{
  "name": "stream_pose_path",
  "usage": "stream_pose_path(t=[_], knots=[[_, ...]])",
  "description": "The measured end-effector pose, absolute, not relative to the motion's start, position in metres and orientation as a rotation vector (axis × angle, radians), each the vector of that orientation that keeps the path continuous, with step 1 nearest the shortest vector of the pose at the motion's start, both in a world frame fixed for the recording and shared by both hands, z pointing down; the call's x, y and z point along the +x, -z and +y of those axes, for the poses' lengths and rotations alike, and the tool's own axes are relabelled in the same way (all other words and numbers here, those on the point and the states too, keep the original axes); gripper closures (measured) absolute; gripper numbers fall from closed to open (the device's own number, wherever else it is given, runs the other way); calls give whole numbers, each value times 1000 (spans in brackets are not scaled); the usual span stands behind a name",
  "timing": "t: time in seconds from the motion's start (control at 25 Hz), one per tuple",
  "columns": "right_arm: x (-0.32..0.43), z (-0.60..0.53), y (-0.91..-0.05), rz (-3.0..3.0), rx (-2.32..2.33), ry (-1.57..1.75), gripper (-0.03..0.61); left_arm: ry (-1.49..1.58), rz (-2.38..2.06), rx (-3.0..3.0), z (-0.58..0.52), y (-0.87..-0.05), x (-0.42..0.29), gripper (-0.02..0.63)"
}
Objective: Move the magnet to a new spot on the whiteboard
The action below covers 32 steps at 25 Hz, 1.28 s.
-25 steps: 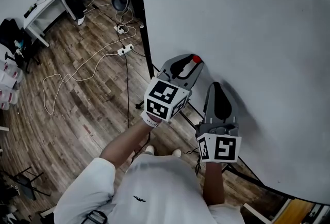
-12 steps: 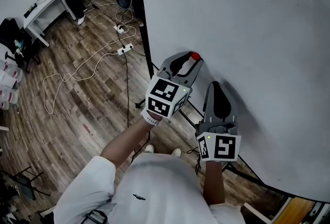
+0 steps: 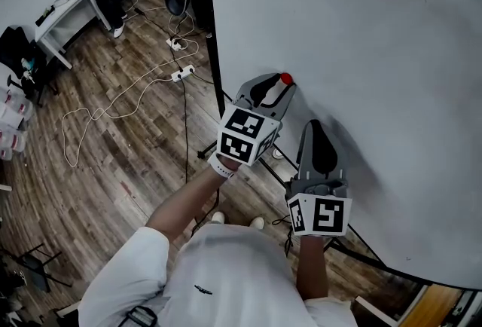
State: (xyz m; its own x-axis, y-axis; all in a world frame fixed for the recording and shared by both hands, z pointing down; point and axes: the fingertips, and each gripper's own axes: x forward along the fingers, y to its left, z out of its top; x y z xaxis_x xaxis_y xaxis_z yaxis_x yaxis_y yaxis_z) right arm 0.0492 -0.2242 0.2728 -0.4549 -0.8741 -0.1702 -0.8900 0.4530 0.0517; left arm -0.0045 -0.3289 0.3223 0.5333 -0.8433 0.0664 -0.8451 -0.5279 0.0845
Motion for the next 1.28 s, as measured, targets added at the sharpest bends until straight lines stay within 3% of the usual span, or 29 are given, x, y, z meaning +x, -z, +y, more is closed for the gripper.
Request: stream_pose_path(t=[0.64,1.04,1.28], knots=[[62,-206,-277,2544,-1601,-208,572,-15,-1483,2660,-295,-328,-11,493],[69,-187,-280,2536,-1607,-211,572,-5,-1537,2692,-239,-313,-31,587],[64,-174,-282,2571,-1584,-264,572,9,-1603,2663,-205,-312,-52,604]])
